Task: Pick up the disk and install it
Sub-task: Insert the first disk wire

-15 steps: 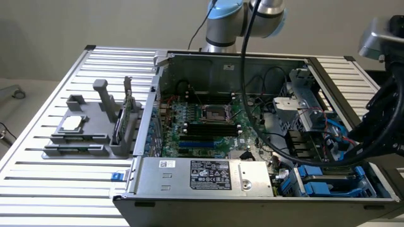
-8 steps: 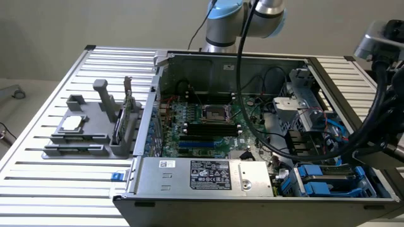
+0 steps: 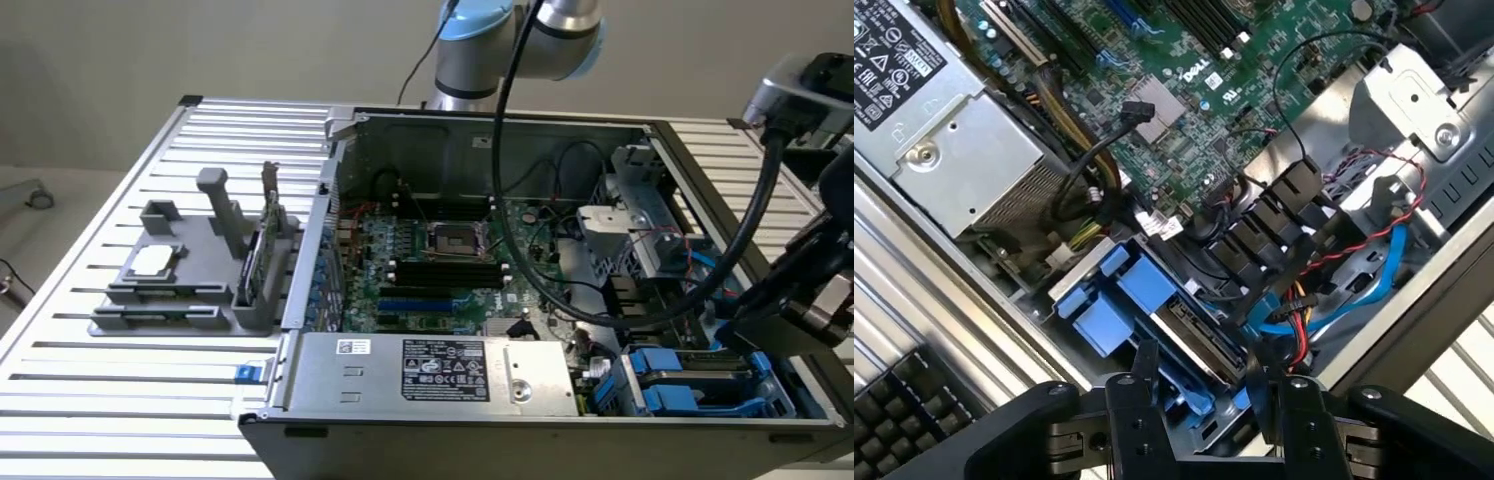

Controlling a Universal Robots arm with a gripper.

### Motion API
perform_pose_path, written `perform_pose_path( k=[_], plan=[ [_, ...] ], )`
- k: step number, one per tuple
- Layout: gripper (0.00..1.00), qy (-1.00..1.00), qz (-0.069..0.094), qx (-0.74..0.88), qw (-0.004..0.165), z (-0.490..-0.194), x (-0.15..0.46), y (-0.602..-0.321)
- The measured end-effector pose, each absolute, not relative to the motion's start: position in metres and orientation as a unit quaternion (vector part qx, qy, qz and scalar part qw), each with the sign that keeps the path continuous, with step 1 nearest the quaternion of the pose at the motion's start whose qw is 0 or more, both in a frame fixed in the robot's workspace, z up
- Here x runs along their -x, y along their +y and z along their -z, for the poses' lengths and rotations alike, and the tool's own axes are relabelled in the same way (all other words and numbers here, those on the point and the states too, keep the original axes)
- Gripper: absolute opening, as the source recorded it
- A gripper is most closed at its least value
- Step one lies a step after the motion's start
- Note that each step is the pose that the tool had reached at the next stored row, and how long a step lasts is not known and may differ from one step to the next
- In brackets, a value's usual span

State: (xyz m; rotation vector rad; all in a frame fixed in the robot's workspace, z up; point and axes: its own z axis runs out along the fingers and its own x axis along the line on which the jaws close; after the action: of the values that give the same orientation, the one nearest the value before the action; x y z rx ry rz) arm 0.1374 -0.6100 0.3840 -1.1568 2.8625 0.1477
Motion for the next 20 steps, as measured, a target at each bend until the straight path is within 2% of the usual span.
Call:
perform_pose_path(
  k=[3,4,20],
  plan=[
    [0.47,0.936,-0.047,0.349,0.027,-0.381,-0.137,-0.61],
    [0.39,0.939,-0.047,0.34,0.027,-0.38,-0.137,-0.61],
    [0.39,0.978,-0.042,0.201,0.034,-0.367,-0.137,-0.61]
  ],
)
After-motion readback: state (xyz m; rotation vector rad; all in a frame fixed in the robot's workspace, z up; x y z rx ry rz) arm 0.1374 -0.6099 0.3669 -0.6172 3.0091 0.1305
